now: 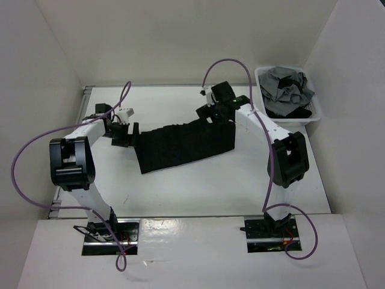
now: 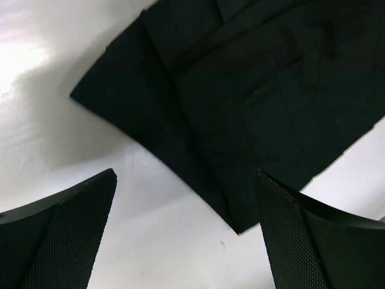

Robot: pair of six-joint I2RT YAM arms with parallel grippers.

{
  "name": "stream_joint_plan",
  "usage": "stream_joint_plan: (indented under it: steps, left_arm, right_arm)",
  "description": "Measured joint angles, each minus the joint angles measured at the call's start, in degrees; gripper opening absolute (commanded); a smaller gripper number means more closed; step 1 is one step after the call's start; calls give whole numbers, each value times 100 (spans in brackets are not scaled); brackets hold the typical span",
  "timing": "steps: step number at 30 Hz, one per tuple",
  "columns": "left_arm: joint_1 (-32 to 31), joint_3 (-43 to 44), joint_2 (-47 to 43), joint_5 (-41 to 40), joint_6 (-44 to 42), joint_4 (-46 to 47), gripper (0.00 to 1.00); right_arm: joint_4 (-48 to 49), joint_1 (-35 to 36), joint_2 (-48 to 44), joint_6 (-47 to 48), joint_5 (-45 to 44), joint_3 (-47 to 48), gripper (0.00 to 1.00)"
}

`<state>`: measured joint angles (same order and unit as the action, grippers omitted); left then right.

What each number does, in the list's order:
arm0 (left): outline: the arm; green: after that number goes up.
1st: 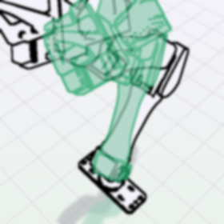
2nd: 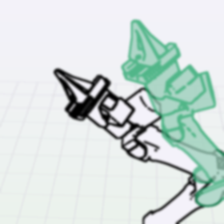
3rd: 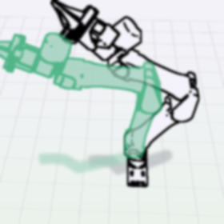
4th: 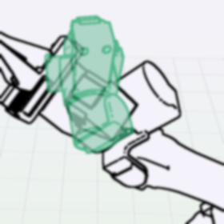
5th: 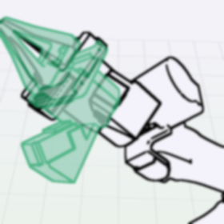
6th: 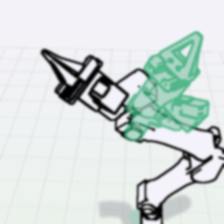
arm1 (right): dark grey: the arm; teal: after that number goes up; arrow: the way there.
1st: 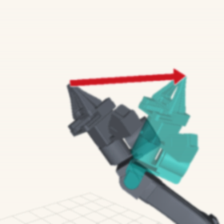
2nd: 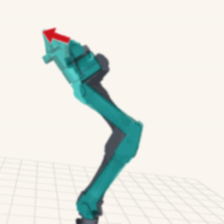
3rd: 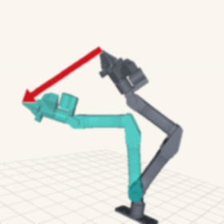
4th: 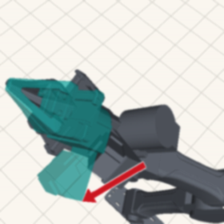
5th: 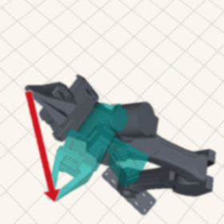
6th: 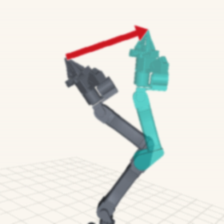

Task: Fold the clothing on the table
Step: Fold the skirt

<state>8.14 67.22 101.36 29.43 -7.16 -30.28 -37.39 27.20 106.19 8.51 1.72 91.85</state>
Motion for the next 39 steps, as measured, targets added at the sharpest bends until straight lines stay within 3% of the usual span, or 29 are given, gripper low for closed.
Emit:
stream_joint_plan:
  steps: [7,22,39]
  left_arm:
    - [-85,470,664,-179,-37,251,100]
    - [-306,1051,1174,-614,-264,442,100]
    - [-313,1480,1475,299,-1141,-306,100]
  right_arm:
    - [-236,-190,-35,57,26,-560,98]
    - [-396,-157,57,151,219,-321,98]
    - [-433,-157,203,164,319,-247,98]
